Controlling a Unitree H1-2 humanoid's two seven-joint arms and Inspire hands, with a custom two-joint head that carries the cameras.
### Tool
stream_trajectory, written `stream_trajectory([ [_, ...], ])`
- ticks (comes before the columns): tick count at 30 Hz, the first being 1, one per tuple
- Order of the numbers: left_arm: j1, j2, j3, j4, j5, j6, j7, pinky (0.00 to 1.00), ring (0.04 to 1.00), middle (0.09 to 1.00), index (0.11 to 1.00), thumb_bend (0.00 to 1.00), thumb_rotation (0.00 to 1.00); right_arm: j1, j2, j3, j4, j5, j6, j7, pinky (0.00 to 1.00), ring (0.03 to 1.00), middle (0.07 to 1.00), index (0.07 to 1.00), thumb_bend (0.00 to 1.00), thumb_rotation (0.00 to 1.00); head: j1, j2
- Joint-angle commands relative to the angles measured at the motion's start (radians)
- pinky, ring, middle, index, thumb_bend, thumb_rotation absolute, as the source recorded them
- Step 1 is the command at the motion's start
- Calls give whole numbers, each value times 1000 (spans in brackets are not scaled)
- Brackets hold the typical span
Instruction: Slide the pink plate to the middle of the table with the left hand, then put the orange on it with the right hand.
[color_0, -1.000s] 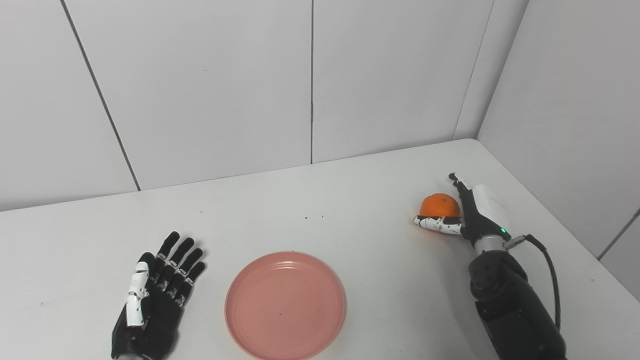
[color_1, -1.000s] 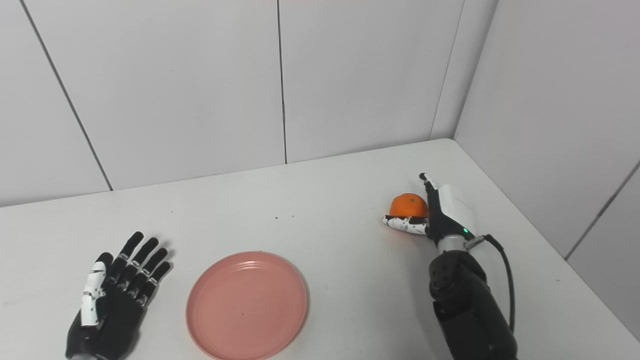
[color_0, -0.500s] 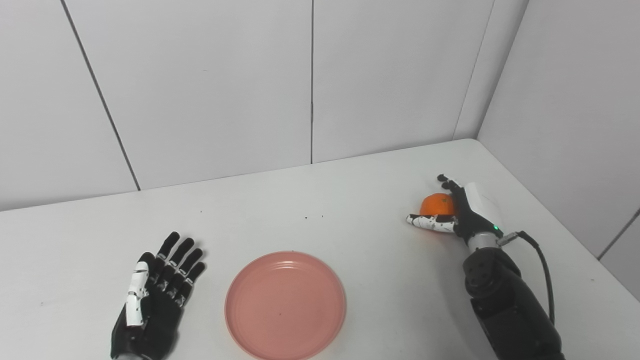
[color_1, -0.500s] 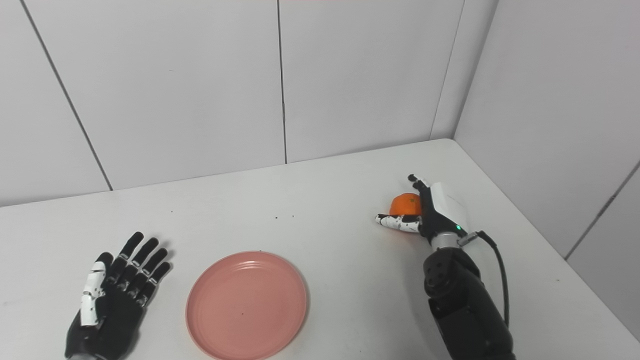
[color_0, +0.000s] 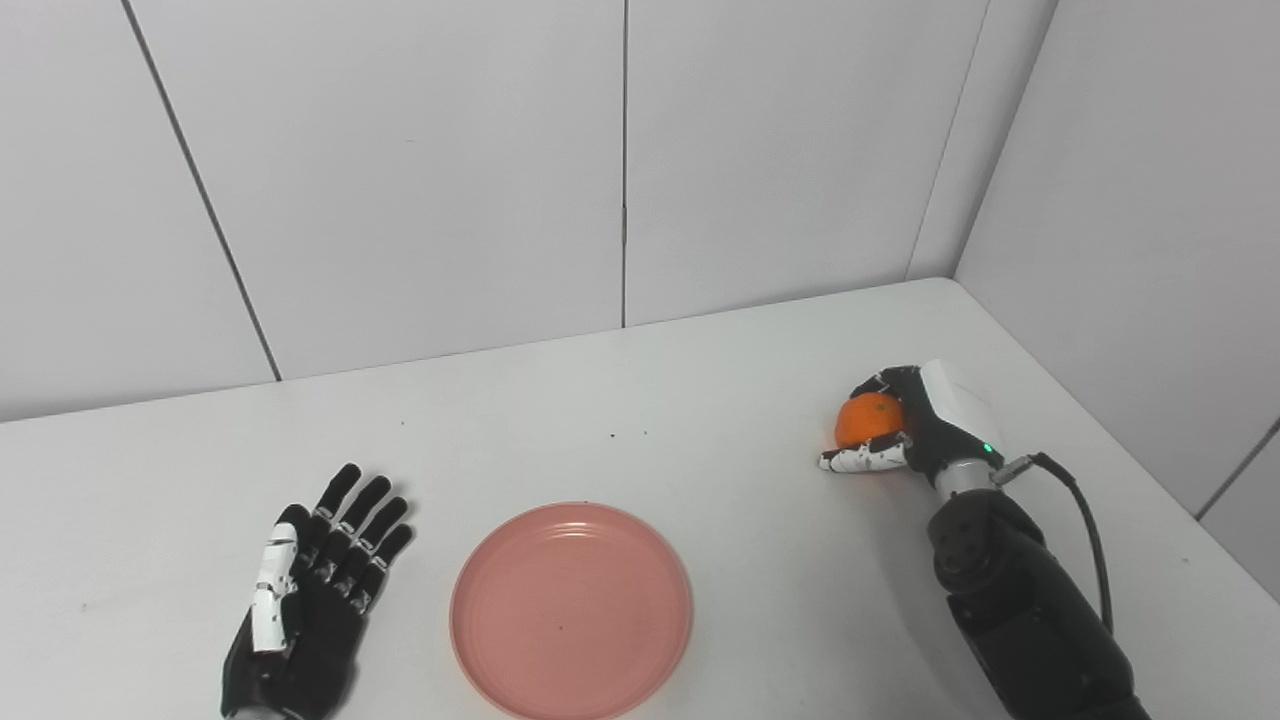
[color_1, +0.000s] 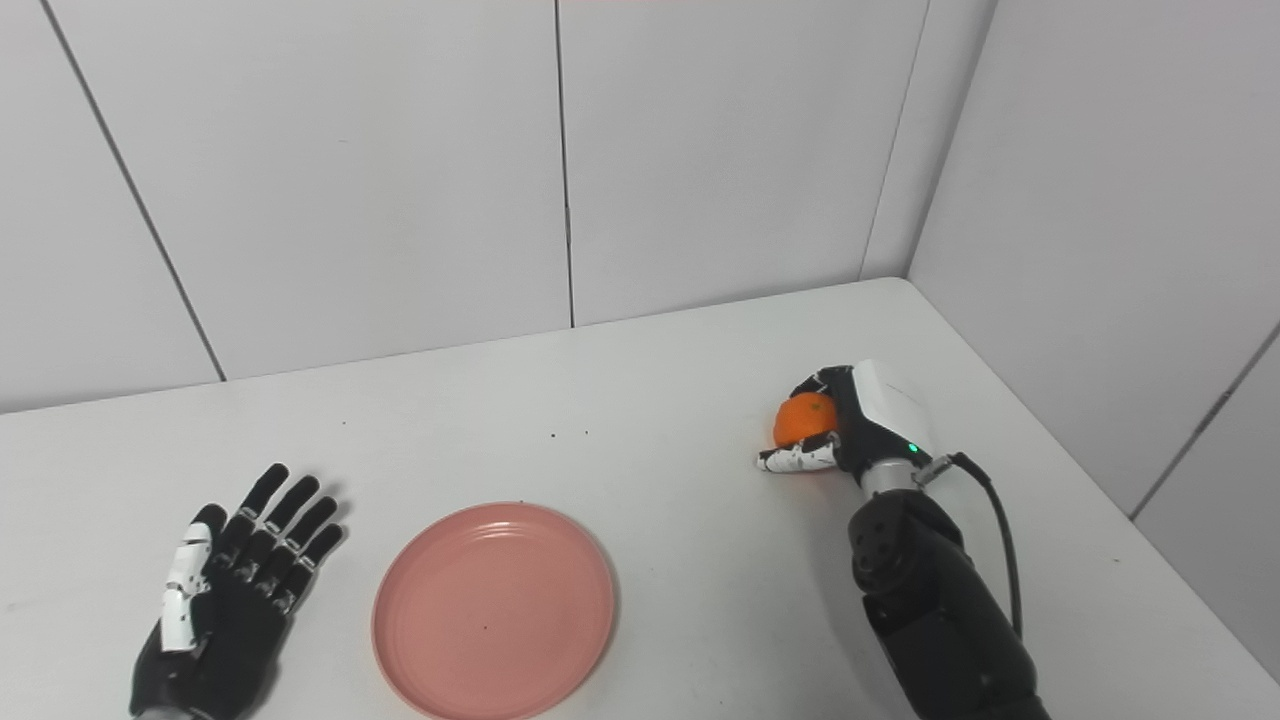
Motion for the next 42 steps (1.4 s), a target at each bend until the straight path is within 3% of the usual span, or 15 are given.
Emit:
stream_trajectory([
  [1,23,10,1,19,11,51,21,929,904,908,912,303,1000,-27,-33,-9,-27,-19,-3,-19,368,435,482,500,527,54,3,2],
  [4,22,8,3,18,12,53,24,933,906,908,914,301,1000,-25,-33,-12,-33,-19,0,-21,330,400,445,516,527,4,4,4],
  [10,21,13,-1,22,16,46,16,934,905,907,914,300,1000,-18,-33,-22,-65,-18,0,-23,320,392,442,514,528,0,7,5],
  [22,17,8,-3,25,18,48,19,923,905,909,913,305,1000,-5,-15,-34,-257,-38,4,1,346,415,450,508,529,0,24,7],
  [28,17,0,-8,26,21,43,22,915,895,901,907,303,1000,-24,47,0,-382,-134,17,67,368,437,473,496,530,0,44,9],
  [32,28,-4,-20,18,26,30,12,915,899,905,906,299,1000,-37,99,61,-467,-178,15,134,360,431,466,504,529,0,80,15],
  [42,41,-31,-49,4,77,14,38,888,880,887,885,330,1000,-74,180,219,-494,-228,-62,166,302,373,439,523,526,0,164,29],
])
